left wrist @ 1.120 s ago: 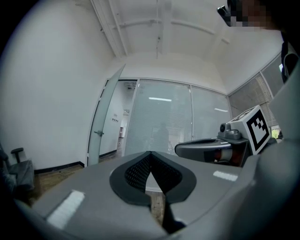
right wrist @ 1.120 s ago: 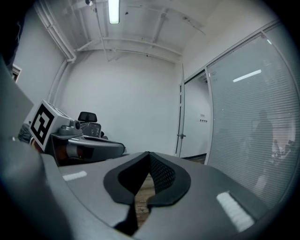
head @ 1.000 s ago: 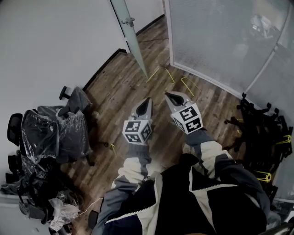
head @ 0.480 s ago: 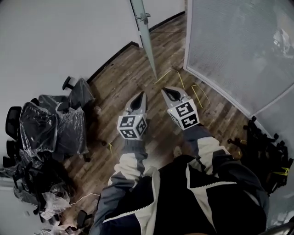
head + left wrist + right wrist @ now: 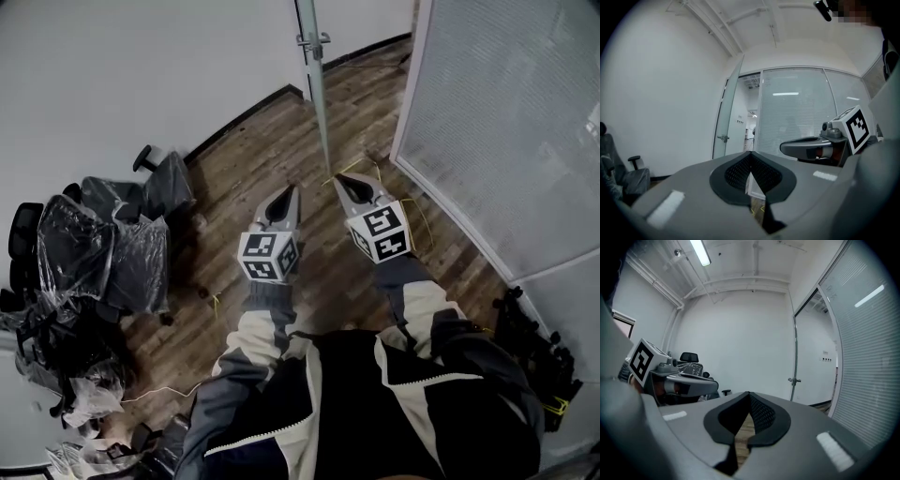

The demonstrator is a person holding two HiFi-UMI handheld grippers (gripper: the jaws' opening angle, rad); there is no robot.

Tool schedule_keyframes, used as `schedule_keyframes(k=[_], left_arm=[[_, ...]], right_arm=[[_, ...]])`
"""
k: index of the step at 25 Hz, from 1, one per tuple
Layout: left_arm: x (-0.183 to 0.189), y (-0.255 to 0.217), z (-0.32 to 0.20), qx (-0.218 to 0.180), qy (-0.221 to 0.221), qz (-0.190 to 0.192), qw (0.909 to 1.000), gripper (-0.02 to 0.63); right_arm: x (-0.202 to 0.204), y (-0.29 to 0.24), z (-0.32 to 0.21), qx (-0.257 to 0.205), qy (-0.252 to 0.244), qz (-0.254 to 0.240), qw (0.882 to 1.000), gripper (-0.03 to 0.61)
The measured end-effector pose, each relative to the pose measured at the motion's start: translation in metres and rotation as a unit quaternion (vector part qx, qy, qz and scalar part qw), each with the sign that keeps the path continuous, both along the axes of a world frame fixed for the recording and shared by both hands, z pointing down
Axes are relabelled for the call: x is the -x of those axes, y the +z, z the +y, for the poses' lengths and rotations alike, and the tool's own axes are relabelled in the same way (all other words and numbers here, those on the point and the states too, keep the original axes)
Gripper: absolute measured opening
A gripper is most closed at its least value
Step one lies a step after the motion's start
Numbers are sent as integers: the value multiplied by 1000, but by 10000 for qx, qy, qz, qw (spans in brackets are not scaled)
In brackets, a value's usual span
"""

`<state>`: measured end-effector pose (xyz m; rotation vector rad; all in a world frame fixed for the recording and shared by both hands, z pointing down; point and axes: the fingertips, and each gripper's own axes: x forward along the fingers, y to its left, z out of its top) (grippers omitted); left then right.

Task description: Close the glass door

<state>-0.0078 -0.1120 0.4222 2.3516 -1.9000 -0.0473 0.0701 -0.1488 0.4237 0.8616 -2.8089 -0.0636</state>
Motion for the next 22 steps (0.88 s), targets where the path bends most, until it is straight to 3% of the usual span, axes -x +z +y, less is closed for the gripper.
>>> schedule_keyframes(k=[5,10,22], left_arm=[[27,-7,-34,-98,-61,-33,9999,0],[77,-6,-82,-183,-88,-28,9998,0],[217,-15,-207,-244,561,-102,9981,0]], right_arm=[[30,2,-39,11,-51,68,10000,5],[77,10,-81,-49,-43,165,9998,3],[207,-2,-198,29,634,38,9980,5]])
